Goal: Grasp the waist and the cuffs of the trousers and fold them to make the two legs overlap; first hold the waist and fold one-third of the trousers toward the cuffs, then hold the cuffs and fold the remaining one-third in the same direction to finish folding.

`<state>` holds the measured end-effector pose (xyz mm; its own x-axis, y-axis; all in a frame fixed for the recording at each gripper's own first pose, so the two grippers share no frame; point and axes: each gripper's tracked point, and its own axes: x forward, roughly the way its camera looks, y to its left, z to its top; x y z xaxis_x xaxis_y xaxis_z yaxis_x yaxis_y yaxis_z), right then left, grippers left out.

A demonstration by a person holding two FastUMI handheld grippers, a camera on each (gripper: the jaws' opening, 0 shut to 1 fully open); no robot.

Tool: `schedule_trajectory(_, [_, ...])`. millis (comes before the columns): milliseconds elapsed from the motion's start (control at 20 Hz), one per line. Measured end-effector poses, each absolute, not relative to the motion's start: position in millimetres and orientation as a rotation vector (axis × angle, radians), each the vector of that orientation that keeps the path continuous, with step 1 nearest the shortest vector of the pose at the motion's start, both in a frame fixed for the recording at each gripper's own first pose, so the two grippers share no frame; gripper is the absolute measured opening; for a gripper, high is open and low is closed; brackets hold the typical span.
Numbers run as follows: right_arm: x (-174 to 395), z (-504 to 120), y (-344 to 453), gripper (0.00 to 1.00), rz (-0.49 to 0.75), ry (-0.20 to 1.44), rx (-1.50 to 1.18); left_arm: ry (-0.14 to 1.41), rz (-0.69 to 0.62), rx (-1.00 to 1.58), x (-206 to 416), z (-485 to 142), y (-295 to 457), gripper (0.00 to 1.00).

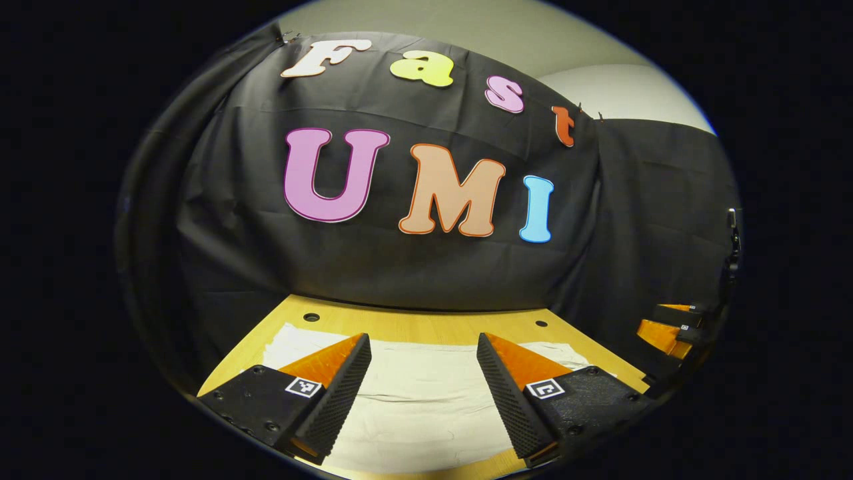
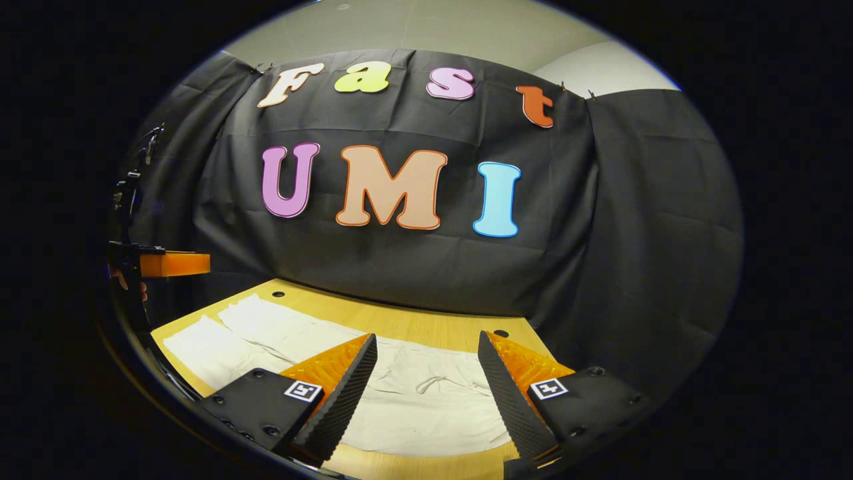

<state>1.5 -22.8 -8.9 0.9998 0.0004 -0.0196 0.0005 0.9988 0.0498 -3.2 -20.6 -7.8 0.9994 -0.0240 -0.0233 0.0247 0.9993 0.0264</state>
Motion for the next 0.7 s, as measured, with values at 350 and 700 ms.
schedule_trajectory(350, [1.0,-11.0,-37.9,0.97,-0.018,0.022,0.072,0.030,-0.030,0.029,-4.0,-11.5,-28.1,0.95])
schedule_trajectory(700, [-0.4,-12.8,-41.5,0.97,-0.023,0.025,0.067,0.015,-0.021,0.035,-3.7,-7.9,-27.9,0.95])
